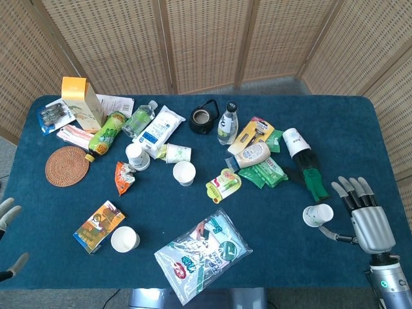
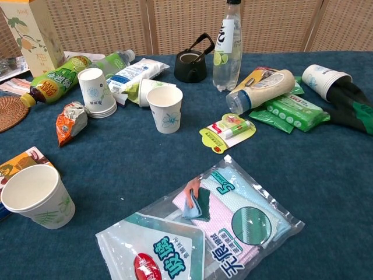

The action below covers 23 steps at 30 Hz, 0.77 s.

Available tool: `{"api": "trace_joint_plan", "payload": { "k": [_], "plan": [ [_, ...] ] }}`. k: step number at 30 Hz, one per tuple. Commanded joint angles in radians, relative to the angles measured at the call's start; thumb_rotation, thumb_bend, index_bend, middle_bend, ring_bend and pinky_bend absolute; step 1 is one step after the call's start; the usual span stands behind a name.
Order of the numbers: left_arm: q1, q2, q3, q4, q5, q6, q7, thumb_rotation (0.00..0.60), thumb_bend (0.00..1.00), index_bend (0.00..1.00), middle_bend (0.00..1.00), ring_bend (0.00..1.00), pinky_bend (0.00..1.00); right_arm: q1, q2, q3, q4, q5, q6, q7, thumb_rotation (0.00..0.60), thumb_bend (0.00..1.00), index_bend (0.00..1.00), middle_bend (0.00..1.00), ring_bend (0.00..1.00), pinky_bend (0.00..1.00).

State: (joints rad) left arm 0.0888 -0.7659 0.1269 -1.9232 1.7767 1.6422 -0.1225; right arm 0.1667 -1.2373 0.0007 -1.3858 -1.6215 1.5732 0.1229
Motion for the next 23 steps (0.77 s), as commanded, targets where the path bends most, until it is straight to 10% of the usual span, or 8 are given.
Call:
{"api": "trace_joint_plan", "payload": {
  "k": [1, 23],
  "plan": [
    [0.001, 0.0, 0.001, 0.0, 0.003, 0.002, -0.001, 0.6, 0.35, 0.0, 0.0, 0.0, 0.0, -0.011, 0.026, -0.009, -0.047, 0.018, -0.026, 0.048, 0.293, 0.17, 0.05, 0.0, 0.0, 0.0],
    [0.003, -0.011, -0.002, -0.002, -0.007, -0.002, 0.03, 0.6, 0.35, 0.0, 0.0, 0.0, 0.0, -0.089, 0.106, 0.023, -0.272, 0.082, 0.013, -0.17, 0.279, 0.17, 0.03, 0.0, 0.0, 0.0]
  ]
}}
